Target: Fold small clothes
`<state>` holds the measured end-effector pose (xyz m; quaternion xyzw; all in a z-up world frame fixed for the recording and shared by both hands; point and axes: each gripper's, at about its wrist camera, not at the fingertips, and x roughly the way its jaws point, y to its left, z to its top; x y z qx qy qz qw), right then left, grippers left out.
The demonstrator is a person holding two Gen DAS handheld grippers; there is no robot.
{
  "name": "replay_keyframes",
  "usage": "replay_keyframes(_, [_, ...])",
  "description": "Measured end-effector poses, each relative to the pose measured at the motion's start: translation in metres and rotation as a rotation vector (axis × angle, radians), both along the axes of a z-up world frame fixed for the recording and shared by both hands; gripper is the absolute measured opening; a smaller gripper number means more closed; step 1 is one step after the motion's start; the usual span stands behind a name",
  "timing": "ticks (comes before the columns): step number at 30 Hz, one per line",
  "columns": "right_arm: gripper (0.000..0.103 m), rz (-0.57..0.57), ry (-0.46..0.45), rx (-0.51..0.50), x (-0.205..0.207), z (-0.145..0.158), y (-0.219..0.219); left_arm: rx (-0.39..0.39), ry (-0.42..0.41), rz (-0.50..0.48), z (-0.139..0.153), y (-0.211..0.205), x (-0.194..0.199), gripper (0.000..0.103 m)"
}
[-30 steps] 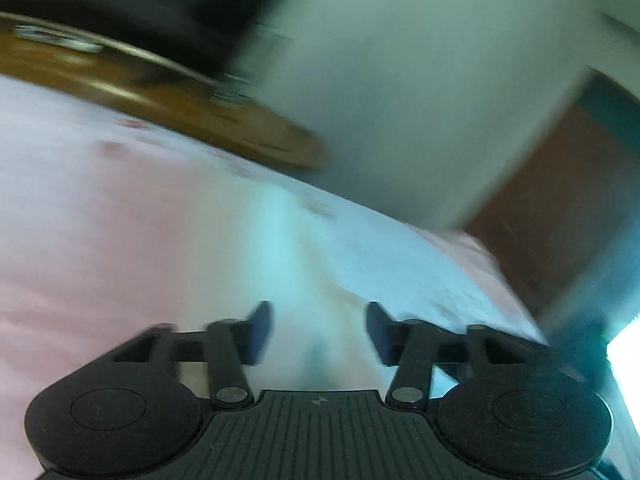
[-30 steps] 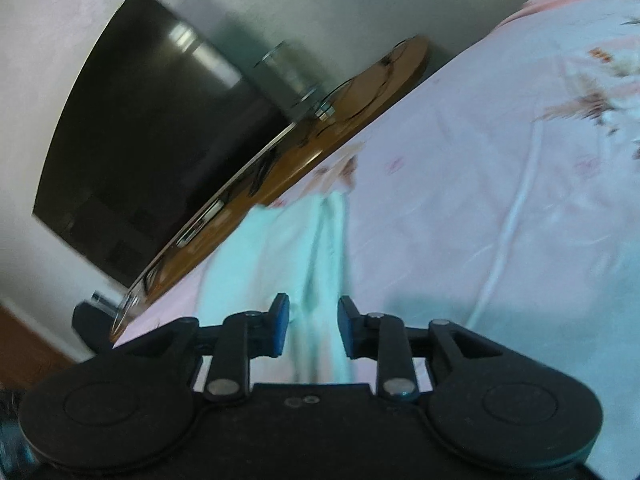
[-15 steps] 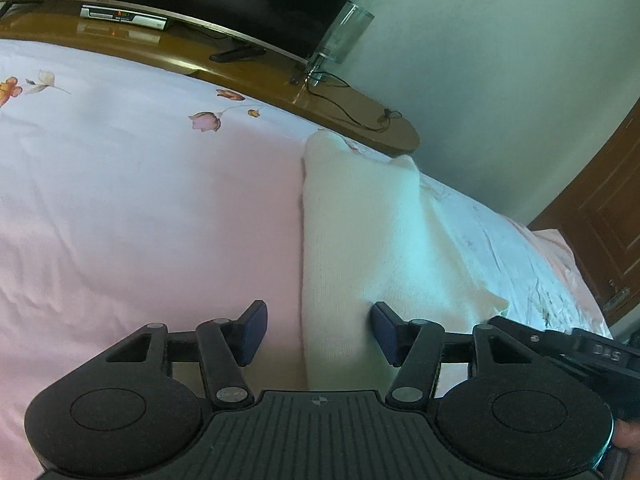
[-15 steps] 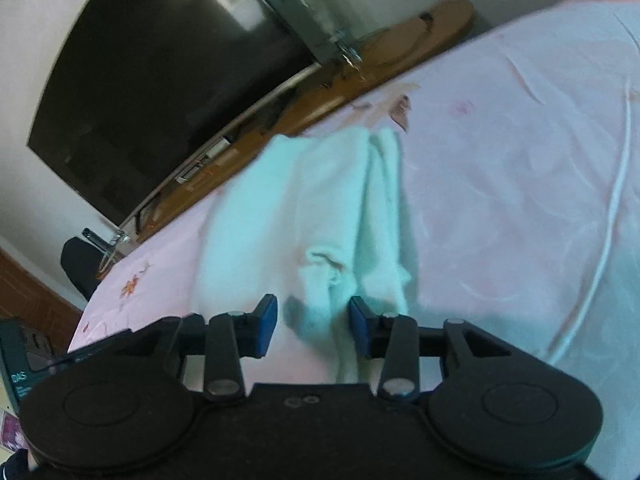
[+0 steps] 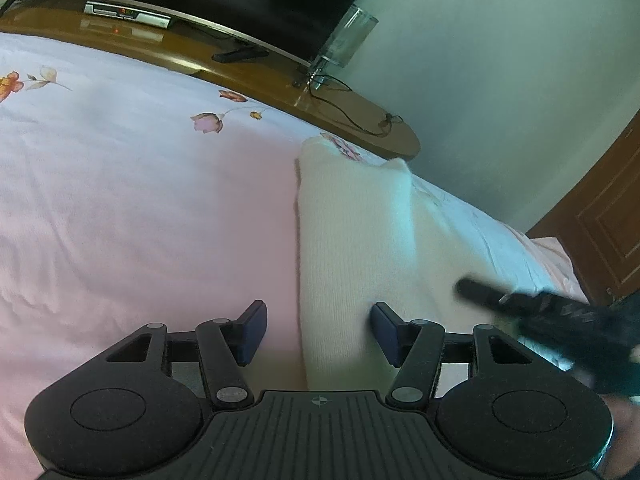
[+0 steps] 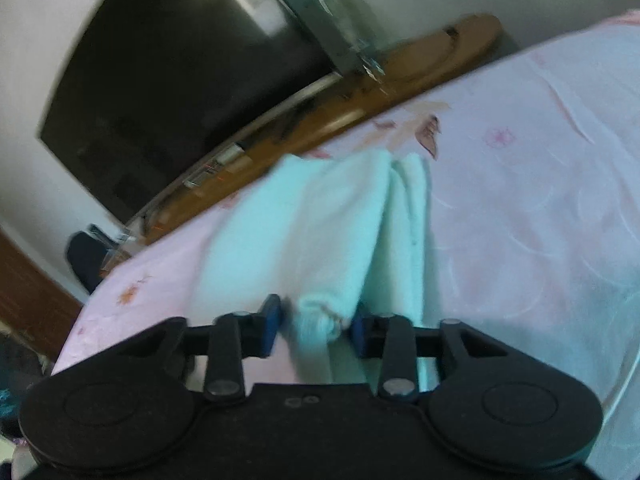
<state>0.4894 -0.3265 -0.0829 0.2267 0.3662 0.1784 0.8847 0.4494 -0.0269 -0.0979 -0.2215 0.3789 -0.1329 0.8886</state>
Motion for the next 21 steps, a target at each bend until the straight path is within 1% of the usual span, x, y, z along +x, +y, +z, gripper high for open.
replay_keyframes(1, [0.019, 0.032, -0.071, -0.074, -0.006, 0.015, 0.014, 0.000, -0.005, 0.002, 0.000, 0.000, -0.001, 0.058])
replay_keyframes(2, [0.018, 0.066, -0.174, -0.155, -0.018, 0.034, 0.028, 0.000, -0.012, 0.004, 0.000, 0.000, -0.003, 0.061])
replay_keyframes(3, [0.018, 0.091, -0.264, -0.198, -0.029, 0.049, 0.038, -0.006, -0.016, 0.002, 0.000, -0.001, -0.003, 0.063])
replay_keyframes(4, [0.018, 0.107, -0.345, -0.220, -0.043, 0.062, 0.043, -0.007, -0.014, 0.004, -0.001, -0.002, -0.004, 0.063])
replay_keyframes(5, [0.018, 0.100, -0.391, -0.246, -0.052, 0.068, 0.043, 0.002, -0.012, 0.005, 0.000, -0.003, -0.004, 0.063])
replay_keyframes(6, [0.018, 0.058, -0.382, -0.291, -0.054, 0.062, 0.037, 0.022, -0.008, 0.000, 0.002, -0.006, -0.004, 0.063])
replay_keyframes(7, [0.018, 0.012, -0.288, -0.300, -0.045, 0.047, 0.027, 0.044, -0.008, -0.008, 0.003, -0.009, -0.004, 0.064])
replay_keyframes(8, [0.018, -0.024, -0.134, -0.256, -0.030, 0.026, 0.010, 0.061, -0.005, -0.019, 0.006, -0.012, -0.004, 0.064])
replay_keyframes(9, [0.018, -0.041, -0.038, -0.196, -0.022, 0.011, -0.003, 0.066, -0.001, -0.022, 0.007, -0.013, -0.004, 0.064])
replay_keyframes(10, [0.018, -0.044, -0.022, -0.143, -0.022, 0.004, -0.011, 0.067, 0.001, -0.024, 0.008, -0.012, -0.004, 0.064])
replay_keyframes(11, [0.018, -0.043, -0.030, -0.107, -0.025, 0.004, -0.016, 0.062, 0.001, -0.026, 0.007, -0.011, -0.004, 0.064])
replay_keyframes(13, [0.018, -0.045, -0.025, -0.069, -0.024, 0.005, -0.019, 0.043, 0.000, -0.026, 0.007, -0.007, -0.005, 0.064])
replay_keyframes(17, [0.019, -0.027, -0.012, -0.047, -0.021, 0.004, -0.020, 0.002, -0.003, -0.016, 0.010, -0.001, -0.006, 0.064])
replay_keyframes(18, [0.019, 0.004, -0.035, -0.038, -0.022, 0.008, -0.018, -0.004, -0.011, -0.011, 0.011, 0.001, -0.007, 0.064])
replay_keyframes(20, [0.019, 0.053, -0.066, -0.072, -0.022, 0.016, -0.007, 0.011, 0.003, -0.006, 0.010, 0.001, -0.004, 0.064])
replay_keyframes(21, [0.019, 0.035, -0.047, -0.097, -0.018, 0.014, -0.007, 0.022, 0.017, -0.008, 0.008, 0.001, -0.003, 0.064])
